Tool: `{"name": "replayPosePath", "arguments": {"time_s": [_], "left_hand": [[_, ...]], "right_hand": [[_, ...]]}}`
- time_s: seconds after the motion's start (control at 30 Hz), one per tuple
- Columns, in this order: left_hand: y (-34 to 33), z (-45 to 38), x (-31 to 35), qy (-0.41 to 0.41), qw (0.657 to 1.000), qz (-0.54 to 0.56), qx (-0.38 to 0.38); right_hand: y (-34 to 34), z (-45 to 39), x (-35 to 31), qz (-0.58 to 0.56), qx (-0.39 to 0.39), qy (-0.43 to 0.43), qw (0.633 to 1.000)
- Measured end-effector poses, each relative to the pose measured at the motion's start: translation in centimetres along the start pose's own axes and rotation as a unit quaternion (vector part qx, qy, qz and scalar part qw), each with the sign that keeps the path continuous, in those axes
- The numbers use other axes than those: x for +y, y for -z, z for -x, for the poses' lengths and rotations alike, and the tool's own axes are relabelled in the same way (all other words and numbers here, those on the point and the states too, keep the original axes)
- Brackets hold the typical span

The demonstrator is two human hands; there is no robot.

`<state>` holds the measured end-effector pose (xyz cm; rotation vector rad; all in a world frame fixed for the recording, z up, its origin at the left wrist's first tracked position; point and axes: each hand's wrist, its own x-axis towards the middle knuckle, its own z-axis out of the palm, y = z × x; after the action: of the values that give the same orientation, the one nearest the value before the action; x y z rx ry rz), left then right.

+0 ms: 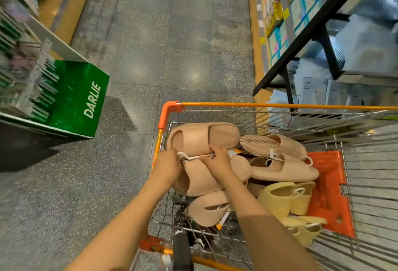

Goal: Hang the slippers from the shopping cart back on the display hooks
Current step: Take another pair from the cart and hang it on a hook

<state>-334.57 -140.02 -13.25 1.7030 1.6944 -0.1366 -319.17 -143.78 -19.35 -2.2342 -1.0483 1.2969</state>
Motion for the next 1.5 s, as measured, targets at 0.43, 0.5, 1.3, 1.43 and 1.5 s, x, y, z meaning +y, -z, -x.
{"name": "replayPosePath", "arguments": {"time_s": [0.43,0.5,1.3,1.43,1.5], "left_hand": [[10.1,6.1,10.6,-0.106,0.976,0.171,0.080],[11.6,7.8,12.8,-0.135,0.971,0.181,0.081],[8.2,50.7,39.5,-0.731,0.511,0.181,-0.414],[5.2,60.2,38.0,-0.750,0.397,0.160,-0.504],[3.6,64.8,36.9,-0.750,0.349,0.153,-0.540]], "right_hand": [[9.6,6.8,-4.9,-0.386,0.000,0.047,0.921],[11.7,9.2,-5.5,-0.432,0.018,0.066,0.899],[24.6,54.7,4.4,-0.543,0.628,0.220,0.513],[21.1,64.1,6.2,-0.485,0.745,0.192,0.416],[19.2,68.4,7.0,-0.462,0.784,0.170,0.378]]}}
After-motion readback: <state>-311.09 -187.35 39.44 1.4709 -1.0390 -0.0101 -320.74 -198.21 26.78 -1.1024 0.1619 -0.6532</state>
